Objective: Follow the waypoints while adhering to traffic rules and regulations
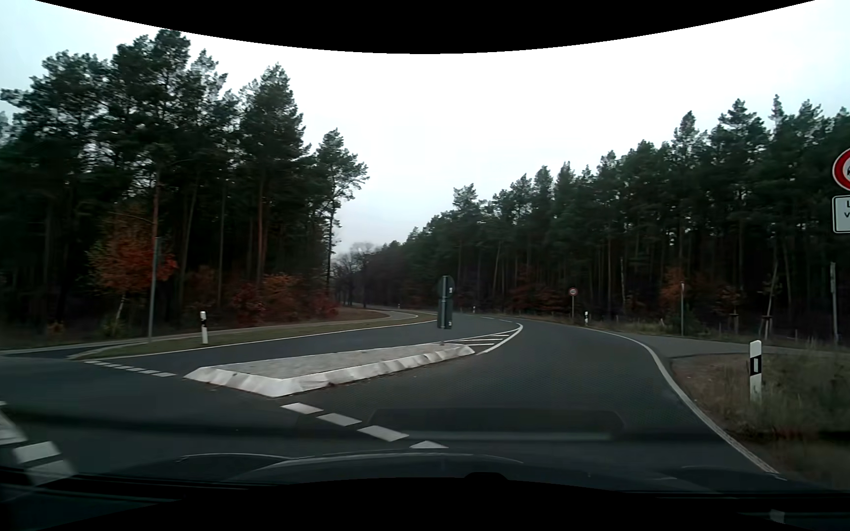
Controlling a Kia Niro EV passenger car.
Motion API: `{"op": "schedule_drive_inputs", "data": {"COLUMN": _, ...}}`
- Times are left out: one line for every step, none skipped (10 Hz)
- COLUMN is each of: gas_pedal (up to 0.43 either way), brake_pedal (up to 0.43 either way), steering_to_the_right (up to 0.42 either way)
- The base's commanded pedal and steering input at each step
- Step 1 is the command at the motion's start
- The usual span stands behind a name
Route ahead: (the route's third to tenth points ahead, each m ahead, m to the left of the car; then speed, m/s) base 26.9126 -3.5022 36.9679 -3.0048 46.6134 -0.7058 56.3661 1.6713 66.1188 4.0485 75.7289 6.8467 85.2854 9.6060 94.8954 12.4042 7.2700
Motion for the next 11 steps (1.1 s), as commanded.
{"op": "schedule_drive_inputs", "data": {"gas_pedal": 0.287, "brake_pedal": 0.0, "steering_to_the_right": 0.25}}
{"op": "schedule_drive_inputs", "data": {"gas_pedal": 0.287, "brake_pedal": 0.0, "steering_to_the_right": 0.23}}
{"op": "schedule_drive_inputs", "data": {"gas_pedal": 0.287, "brake_pedal": 0.0, "steering_to_the_right": 0.21}}
{"op": "schedule_drive_inputs", "data": {"gas_pedal": 0.299, "brake_pedal": 0.0, "steering_to_the_right": 0.187}}
{"op": "schedule_drive_inputs", "data": {"gas_pedal": 0.299, "brake_pedal": 0.0, "steering_to_the_right": 0.163}}
{"op": "schedule_drive_inputs", "data": {"gas_pedal": 0.299, "brake_pedal": 0.0, "steering_to_the_right": 0.141}}
{"op": "schedule_drive_inputs", "data": {"gas_pedal": 0.311, "brake_pedal": 0.0, "steering_to_the_right": 0.114}}
{"op": "schedule_drive_inputs", "data": {"gas_pedal": 0.311, "brake_pedal": 0.0, "steering_to_the_right": 0.086}}
{"op": "schedule_drive_inputs", "data": {"gas_pedal": 0.311, "brake_pedal": 0.0, "steering_to_the_right": 0.057}}
{"op": "schedule_drive_inputs", "data": {"gas_pedal": 0.311, "brake_pedal": 0.0, "steering_to_the_right": 0.027}}
{"op": "schedule_drive_inputs", "data": {"gas_pedal": 0.311, "brake_pedal": 0.0, "steering_to_the_right": 0.004}}
